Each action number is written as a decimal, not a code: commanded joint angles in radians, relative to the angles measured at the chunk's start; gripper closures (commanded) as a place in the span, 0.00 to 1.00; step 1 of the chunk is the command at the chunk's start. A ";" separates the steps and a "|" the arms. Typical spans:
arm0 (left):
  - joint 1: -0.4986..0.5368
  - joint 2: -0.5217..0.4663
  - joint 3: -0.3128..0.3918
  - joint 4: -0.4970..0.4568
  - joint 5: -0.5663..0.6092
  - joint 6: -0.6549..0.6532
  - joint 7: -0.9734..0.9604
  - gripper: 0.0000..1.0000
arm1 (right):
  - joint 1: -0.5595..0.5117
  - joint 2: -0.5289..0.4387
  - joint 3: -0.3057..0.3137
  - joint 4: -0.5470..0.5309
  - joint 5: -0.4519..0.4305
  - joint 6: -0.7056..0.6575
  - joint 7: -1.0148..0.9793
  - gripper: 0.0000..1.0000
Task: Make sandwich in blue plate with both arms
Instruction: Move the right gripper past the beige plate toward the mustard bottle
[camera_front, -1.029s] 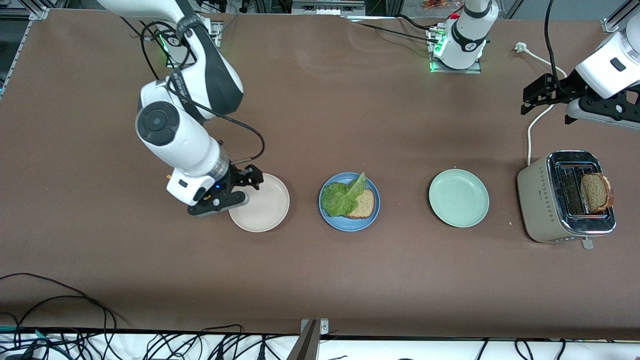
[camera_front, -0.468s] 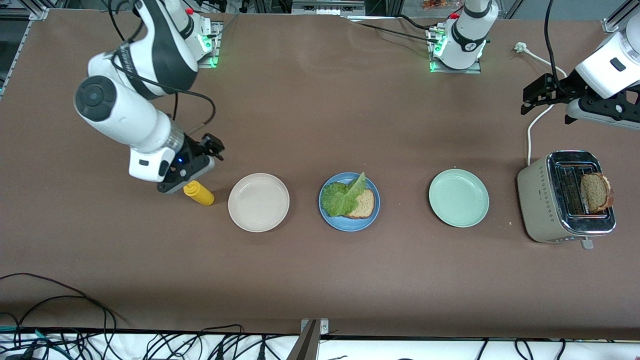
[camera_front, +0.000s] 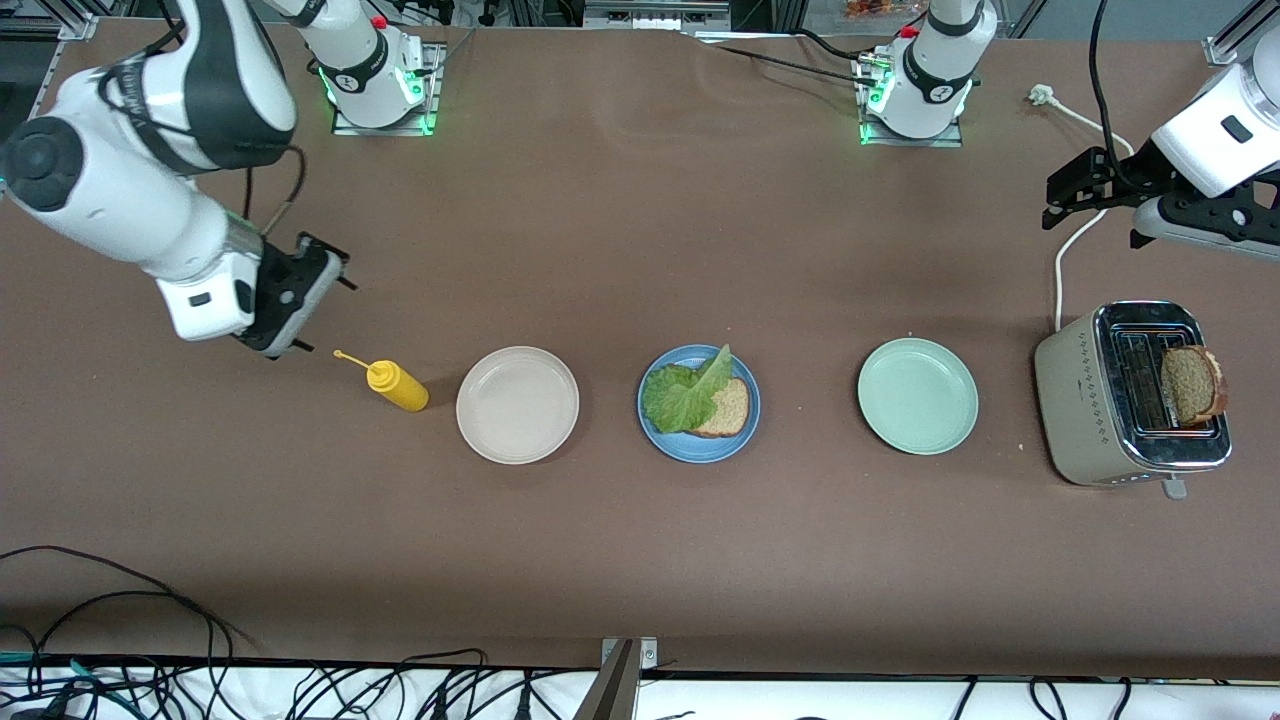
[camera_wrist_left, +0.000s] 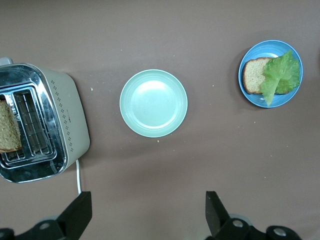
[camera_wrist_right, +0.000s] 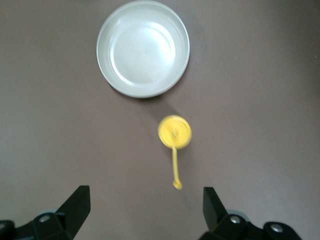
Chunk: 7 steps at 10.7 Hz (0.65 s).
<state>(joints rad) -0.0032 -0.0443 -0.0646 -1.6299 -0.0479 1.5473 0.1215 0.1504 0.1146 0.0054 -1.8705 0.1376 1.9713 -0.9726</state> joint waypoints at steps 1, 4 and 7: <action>-0.001 -0.005 0.002 0.005 0.006 -0.012 -0.003 0.00 | -0.126 0.013 0.019 -0.019 0.049 0.002 -0.320 0.00; -0.001 -0.005 0.002 0.005 0.006 -0.012 -0.003 0.00 | -0.216 0.074 0.016 -0.019 0.184 -0.015 -0.568 0.00; -0.001 -0.005 0.002 0.005 0.006 -0.012 -0.003 0.00 | -0.273 0.189 0.015 -0.018 0.410 -0.028 -0.855 0.00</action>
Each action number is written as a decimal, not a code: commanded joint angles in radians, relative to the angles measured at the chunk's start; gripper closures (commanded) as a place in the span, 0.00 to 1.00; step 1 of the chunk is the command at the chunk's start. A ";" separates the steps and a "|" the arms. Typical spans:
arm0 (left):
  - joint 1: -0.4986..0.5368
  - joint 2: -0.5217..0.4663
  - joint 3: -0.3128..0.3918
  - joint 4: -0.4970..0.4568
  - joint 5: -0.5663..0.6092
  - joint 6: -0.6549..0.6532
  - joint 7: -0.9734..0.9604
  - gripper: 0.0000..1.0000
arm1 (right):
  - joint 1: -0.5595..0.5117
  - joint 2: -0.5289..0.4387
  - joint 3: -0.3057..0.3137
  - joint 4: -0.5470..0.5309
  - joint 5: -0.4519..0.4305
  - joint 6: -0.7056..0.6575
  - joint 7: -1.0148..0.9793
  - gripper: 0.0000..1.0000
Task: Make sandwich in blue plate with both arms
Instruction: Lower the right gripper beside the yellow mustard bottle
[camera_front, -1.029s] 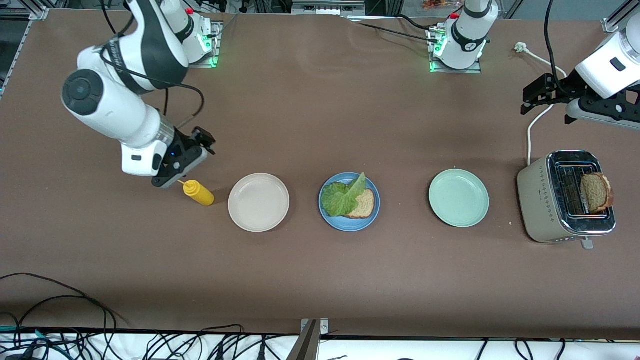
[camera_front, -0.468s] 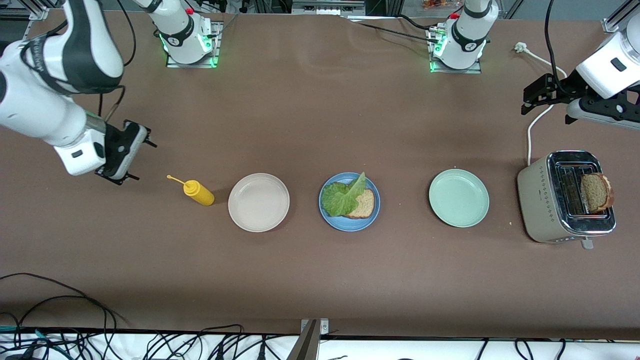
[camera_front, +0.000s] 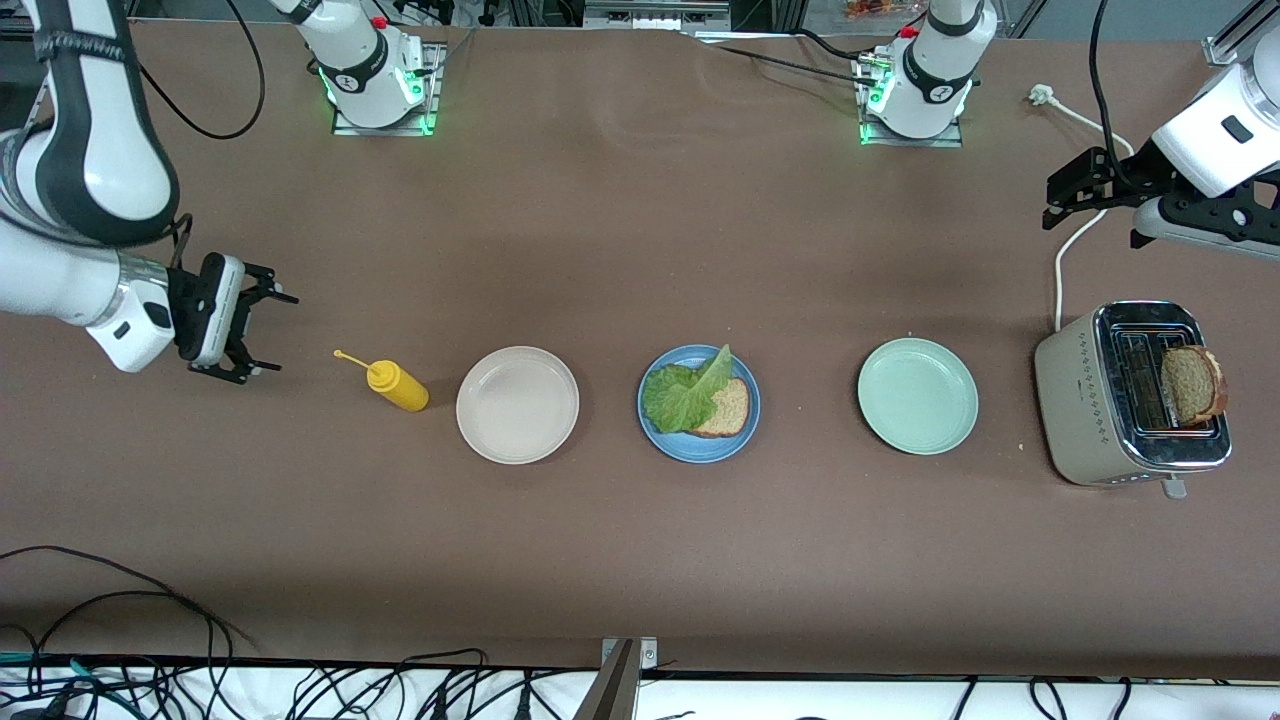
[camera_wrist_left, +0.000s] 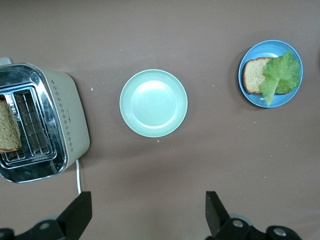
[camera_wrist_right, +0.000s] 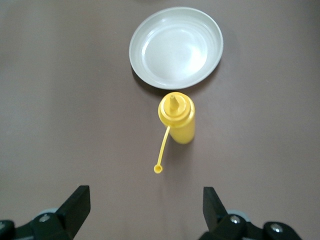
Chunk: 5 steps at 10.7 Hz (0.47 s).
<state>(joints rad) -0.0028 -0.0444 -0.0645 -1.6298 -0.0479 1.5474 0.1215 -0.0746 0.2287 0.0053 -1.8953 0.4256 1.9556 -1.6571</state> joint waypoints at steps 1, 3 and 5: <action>-0.002 -0.005 0.002 0.005 0.006 -0.012 -0.003 0.00 | -0.066 0.098 0.015 0.008 0.142 -0.014 -0.212 0.00; -0.002 -0.005 0.002 0.005 0.006 -0.012 -0.003 0.00 | -0.089 0.138 0.013 0.010 0.214 -0.035 -0.320 0.00; -0.002 -0.005 0.002 0.005 0.006 -0.012 -0.003 0.00 | -0.119 0.188 0.012 0.012 0.284 -0.035 -0.441 0.00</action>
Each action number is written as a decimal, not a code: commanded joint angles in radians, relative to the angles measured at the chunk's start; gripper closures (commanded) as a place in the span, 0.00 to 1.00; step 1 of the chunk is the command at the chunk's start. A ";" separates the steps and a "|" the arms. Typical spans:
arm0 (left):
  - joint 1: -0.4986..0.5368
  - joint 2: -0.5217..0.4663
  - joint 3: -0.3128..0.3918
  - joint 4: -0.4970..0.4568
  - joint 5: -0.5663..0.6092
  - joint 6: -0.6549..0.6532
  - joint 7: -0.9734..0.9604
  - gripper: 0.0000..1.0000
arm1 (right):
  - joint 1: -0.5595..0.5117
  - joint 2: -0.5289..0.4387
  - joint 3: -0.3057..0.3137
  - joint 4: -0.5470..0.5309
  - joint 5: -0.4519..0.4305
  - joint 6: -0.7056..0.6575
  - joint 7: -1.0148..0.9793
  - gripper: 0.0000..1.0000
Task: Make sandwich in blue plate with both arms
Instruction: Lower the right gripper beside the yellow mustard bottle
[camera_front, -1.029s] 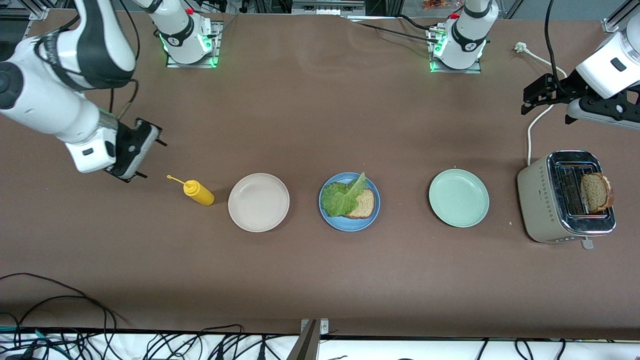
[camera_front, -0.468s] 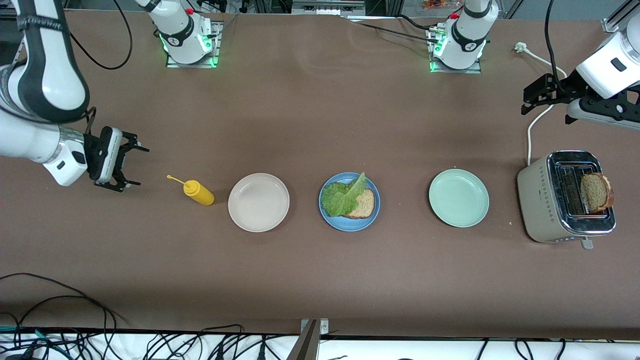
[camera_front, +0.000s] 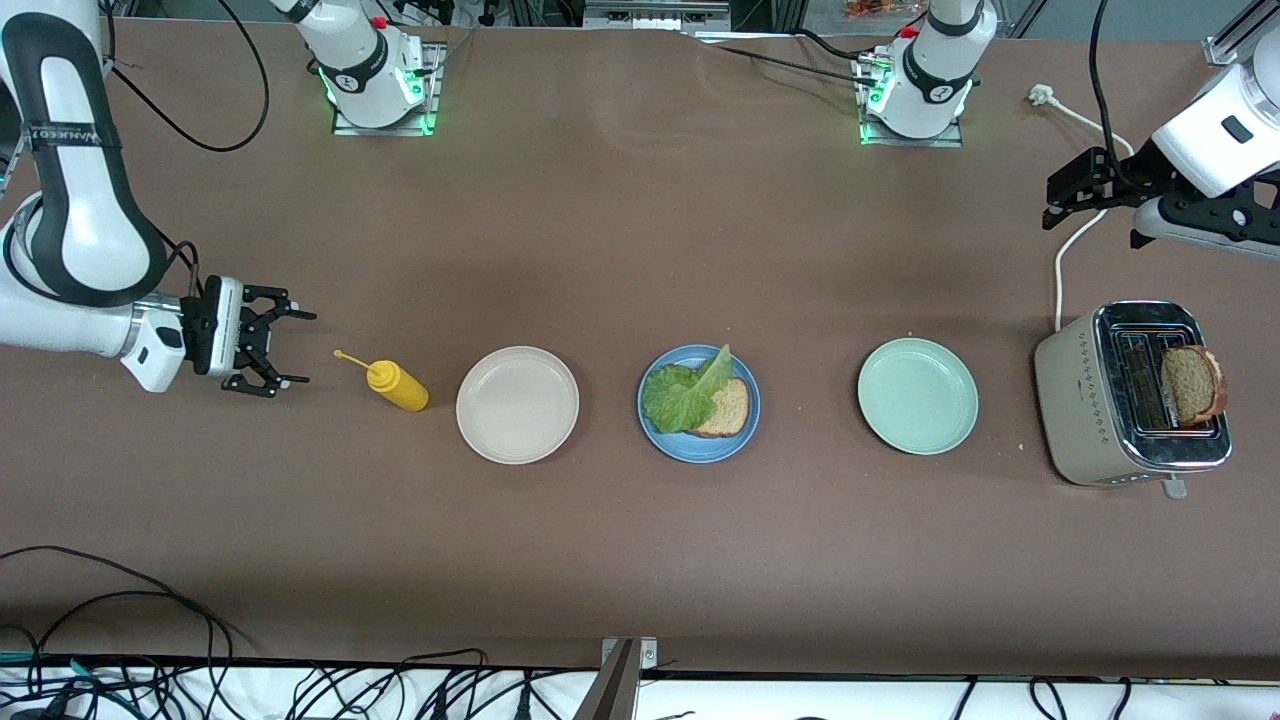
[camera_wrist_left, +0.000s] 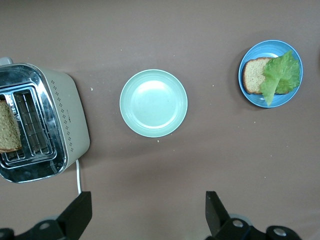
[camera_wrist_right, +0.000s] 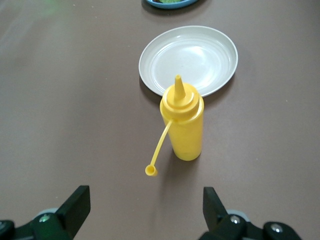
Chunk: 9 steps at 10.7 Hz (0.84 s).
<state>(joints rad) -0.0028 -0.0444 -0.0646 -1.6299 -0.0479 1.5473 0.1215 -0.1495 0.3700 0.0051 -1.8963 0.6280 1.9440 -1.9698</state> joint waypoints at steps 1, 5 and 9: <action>-0.002 -0.005 0.002 0.004 0.006 -0.012 -0.003 0.00 | -0.057 0.073 0.012 0.014 0.111 -0.025 -0.183 0.00; 0.000 -0.005 0.006 -0.001 0.008 -0.012 -0.003 0.00 | -0.085 0.193 0.007 0.052 0.212 -0.065 -0.354 0.00; 0.010 -0.005 0.005 0.001 0.006 -0.012 -0.003 0.00 | -0.082 0.300 0.012 0.068 0.323 -0.057 -0.452 0.00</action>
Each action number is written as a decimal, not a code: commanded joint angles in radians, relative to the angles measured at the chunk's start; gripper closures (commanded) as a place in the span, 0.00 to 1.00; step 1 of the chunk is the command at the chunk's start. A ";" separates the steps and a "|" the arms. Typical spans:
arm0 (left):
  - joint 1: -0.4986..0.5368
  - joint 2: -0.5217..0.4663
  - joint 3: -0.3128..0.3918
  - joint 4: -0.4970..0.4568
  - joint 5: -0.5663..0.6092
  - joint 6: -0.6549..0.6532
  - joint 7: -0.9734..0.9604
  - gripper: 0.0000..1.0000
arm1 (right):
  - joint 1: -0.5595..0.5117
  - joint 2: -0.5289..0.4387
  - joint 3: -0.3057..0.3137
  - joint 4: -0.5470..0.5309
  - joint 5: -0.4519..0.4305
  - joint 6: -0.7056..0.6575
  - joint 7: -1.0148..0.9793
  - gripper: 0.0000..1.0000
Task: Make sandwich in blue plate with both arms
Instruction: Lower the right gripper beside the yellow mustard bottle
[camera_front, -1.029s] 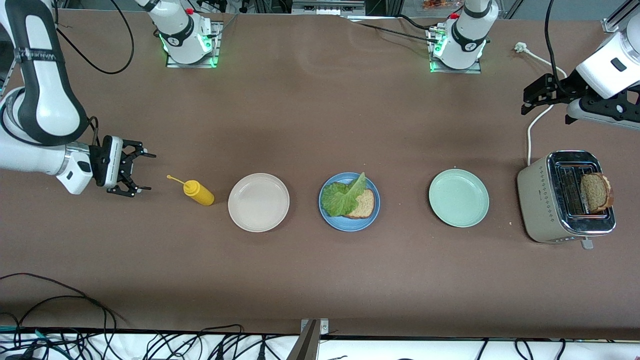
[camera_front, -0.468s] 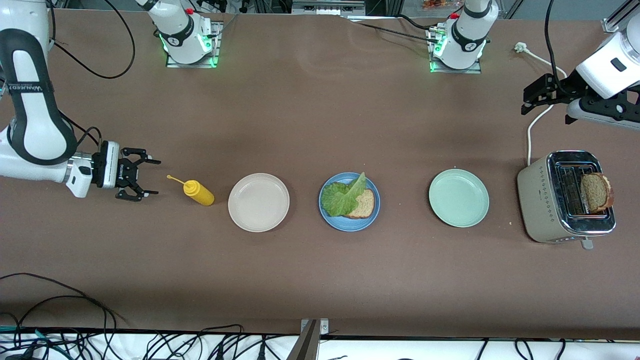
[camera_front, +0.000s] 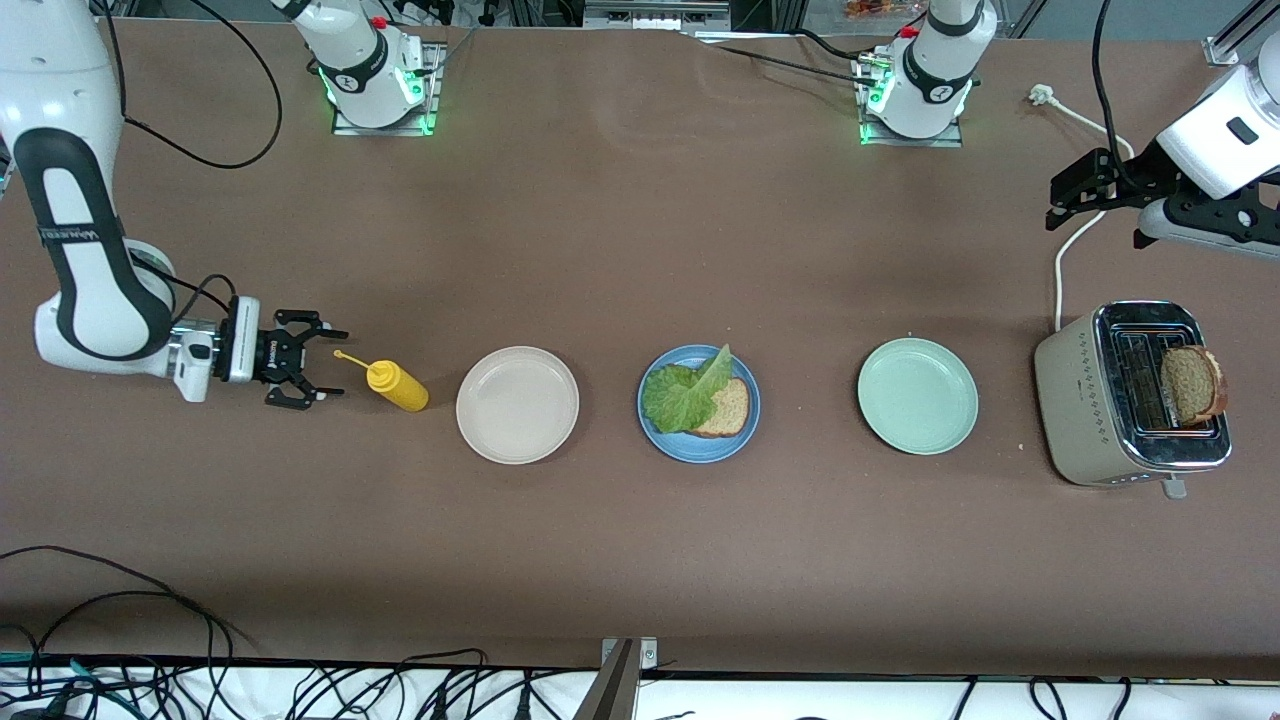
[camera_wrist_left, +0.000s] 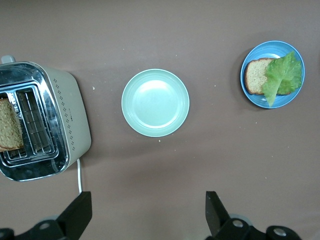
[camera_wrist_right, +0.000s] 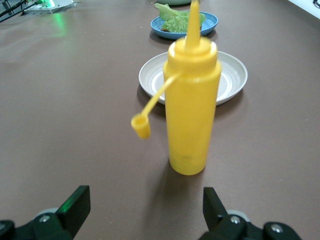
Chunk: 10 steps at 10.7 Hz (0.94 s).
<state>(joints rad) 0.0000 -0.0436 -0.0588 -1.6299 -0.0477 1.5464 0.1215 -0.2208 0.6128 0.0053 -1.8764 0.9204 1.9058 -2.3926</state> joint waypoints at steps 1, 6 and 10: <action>0.008 -0.006 -0.001 0.001 0.006 -0.011 -0.003 0.00 | -0.008 0.082 0.018 0.069 0.034 -0.019 -0.037 0.00; 0.009 -0.006 -0.001 0.001 0.006 -0.011 -0.003 0.00 | 0.033 0.125 0.039 0.097 0.135 0.018 -0.060 0.00; 0.009 -0.006 -0.001 0.001 0.006 -0.011 -0.003 0.00 | 0.058 0.177 0.042 0.158 0.149 0.050 -0.060 0.00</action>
<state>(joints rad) 0.0020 -0.0435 -0.0553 -1.6299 -0.0477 1.5463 0.1215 -0.1755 0.7353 0.0436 -1.7826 1.0404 1.9376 -2.4393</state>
